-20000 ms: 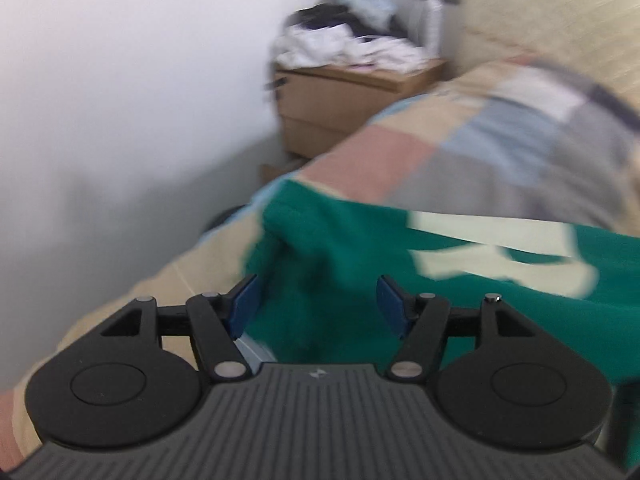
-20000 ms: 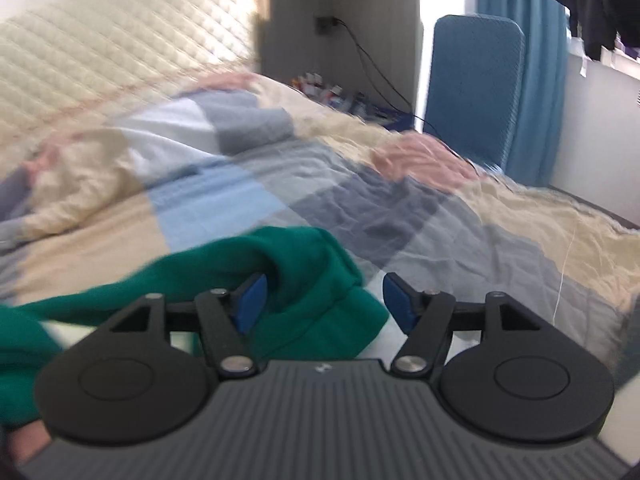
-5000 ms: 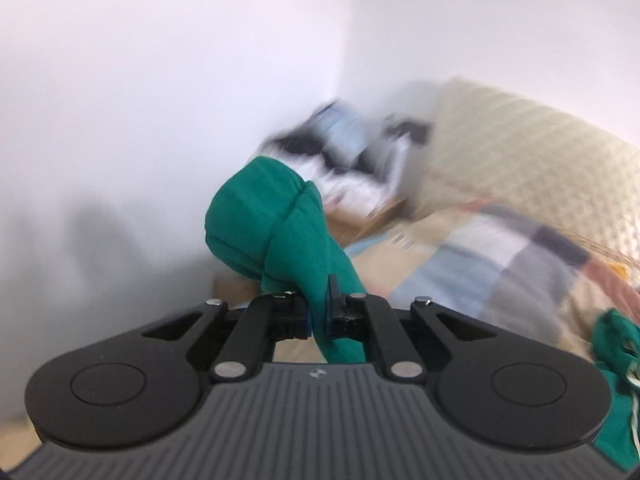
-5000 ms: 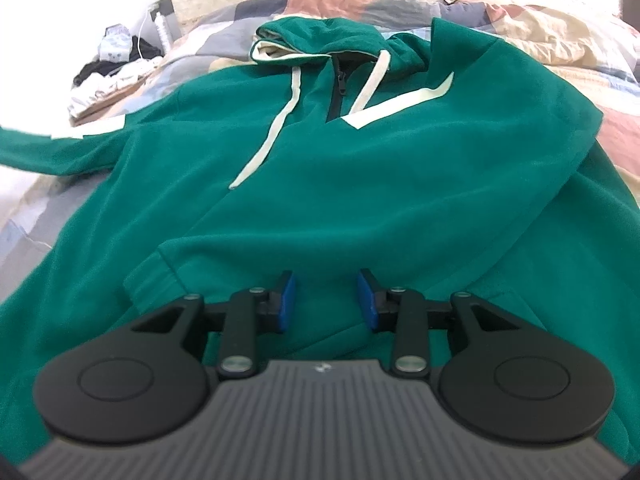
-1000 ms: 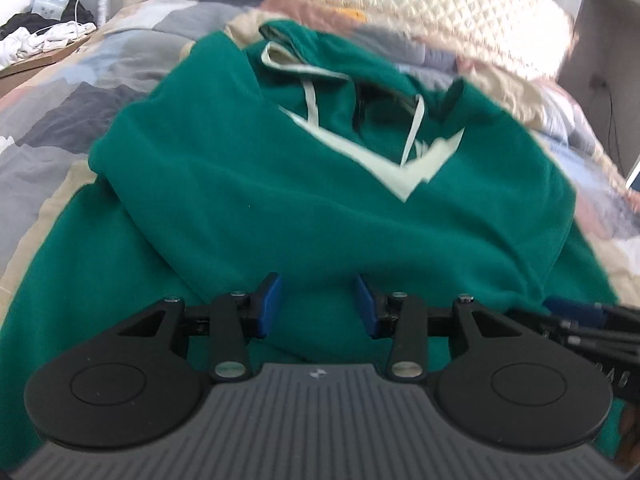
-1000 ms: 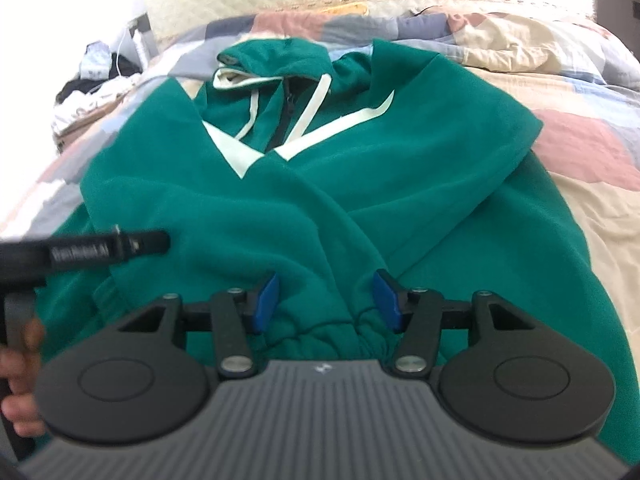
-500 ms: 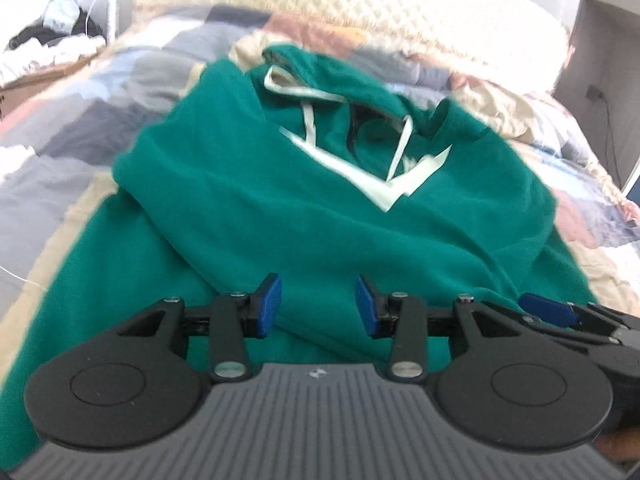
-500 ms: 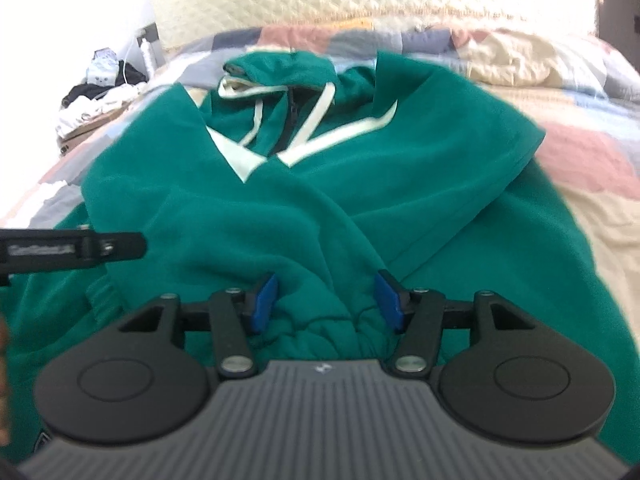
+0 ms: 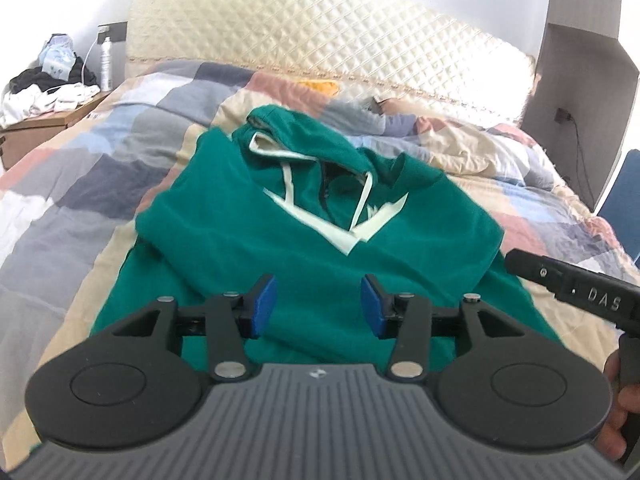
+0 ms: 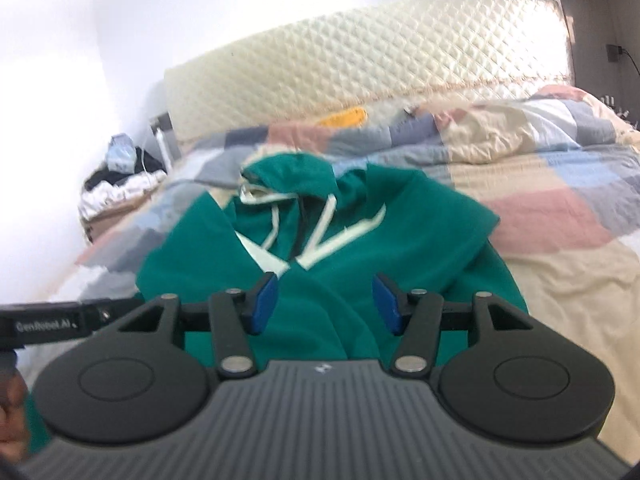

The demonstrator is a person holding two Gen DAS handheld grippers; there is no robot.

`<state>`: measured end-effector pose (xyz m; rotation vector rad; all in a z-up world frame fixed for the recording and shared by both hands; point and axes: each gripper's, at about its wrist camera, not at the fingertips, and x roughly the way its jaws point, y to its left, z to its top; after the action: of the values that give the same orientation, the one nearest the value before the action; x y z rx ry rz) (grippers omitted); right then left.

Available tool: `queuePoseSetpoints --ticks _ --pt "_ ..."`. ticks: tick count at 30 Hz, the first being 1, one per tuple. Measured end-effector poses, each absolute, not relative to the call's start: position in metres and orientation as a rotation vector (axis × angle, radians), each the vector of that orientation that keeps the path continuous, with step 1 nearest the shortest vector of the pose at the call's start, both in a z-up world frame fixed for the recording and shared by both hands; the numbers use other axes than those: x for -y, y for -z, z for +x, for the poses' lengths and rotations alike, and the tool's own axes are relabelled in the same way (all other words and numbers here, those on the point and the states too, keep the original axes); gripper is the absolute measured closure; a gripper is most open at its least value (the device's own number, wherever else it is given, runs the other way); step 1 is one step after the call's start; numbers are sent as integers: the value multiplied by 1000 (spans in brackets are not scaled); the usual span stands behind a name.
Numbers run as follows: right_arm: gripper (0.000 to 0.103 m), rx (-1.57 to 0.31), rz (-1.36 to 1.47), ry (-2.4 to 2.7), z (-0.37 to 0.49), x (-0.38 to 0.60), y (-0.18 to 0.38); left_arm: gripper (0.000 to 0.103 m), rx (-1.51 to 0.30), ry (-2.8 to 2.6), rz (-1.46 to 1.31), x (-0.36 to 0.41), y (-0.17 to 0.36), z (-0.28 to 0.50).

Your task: Fold large clothes

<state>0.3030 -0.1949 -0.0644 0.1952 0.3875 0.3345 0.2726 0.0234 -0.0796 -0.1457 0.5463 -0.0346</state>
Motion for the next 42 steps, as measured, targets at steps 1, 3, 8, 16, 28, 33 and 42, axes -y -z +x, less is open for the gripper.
queuePoseSetpoints --ticks 1,3,8,16,28,33,42 --pt "47 -387 204 -340 307 194 60 50 -542 38 -143 -24 75 277" --pt "47 -373 217 -358 318 194 50 49 -535 36 -127 -28 67 288" --pt "47 -363 220 -391 347 189 30 48 -540 42 -109 -41 50 330" --pt "47 -413 242 -364 410 173 18 42 -614 -17 -157 -73 44 410" --pt "21 -433 138 -392 502 139 39 39 -624 -64 -229 -124 71 502" --pt "21 -470 103 -395 548 113 59 39 -614 -68 -262 -142 91 555" --pt "22 -448 -84 -454 644 43 94 39 -631 -48 -400 -170 129 689"
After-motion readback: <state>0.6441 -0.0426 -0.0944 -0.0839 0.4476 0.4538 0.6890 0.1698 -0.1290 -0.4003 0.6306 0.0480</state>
